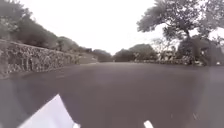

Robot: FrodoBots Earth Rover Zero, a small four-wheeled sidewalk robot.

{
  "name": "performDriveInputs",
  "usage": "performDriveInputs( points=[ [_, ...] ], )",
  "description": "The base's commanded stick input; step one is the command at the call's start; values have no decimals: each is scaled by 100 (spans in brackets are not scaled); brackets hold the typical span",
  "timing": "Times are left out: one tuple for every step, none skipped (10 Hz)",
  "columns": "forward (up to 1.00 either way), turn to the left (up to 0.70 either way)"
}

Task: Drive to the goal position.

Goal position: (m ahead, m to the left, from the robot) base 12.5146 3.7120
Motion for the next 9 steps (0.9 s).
performDriveInputs(
  points=[
    [50, 0],
    [50, 0],
    [50, 0],
    [50, 0],
    [50, 0],
    [50, 0],
    [50, 0],
    [50, 0],
    [50, 0]
  ],
)
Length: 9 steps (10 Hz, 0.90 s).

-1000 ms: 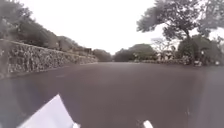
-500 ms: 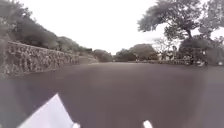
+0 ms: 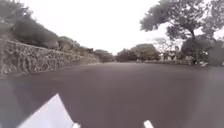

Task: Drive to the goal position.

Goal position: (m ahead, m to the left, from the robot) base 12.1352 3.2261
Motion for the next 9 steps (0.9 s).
performDriveInputs(
  points=[
    [50, 0],
    [50, 0],
    [50, 0],
    [50, 0],
    [50, 0],
    [50, 0],
    [50, 0],
    [50, 0],
    [50, 0]
  ],
)
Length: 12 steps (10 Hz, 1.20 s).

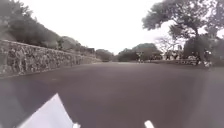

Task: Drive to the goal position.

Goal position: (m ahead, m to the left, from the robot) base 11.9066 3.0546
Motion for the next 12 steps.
performDriveInputs(
  points=[
    [50, 0],
    [50, 0],
    [50, 0],
    [50, 0],
    [50, 0],
    [50, 0],
    [50, 0],
    [50, 0],
    [50, 0],
    [50, 0],
    [50, 0],
    [50, 0]
  ],
)
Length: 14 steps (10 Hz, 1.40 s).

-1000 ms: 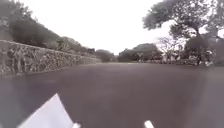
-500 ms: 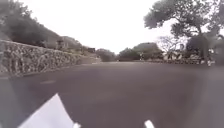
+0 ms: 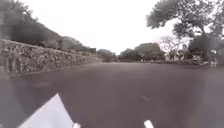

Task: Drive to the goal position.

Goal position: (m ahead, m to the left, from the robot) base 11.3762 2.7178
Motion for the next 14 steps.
performDriveInputs(
  points=[
    [50, 0],
    [50, 0],
    [50, 0],
    [50, 0],
    [50, 0],
    [50, 0],
    [50, 0],
    [50, 0],
    [50, 0],
    [50, 0],
    [50, 0],
    [50, 0],
    [50, 0],
    [50, 0]
  ],
)
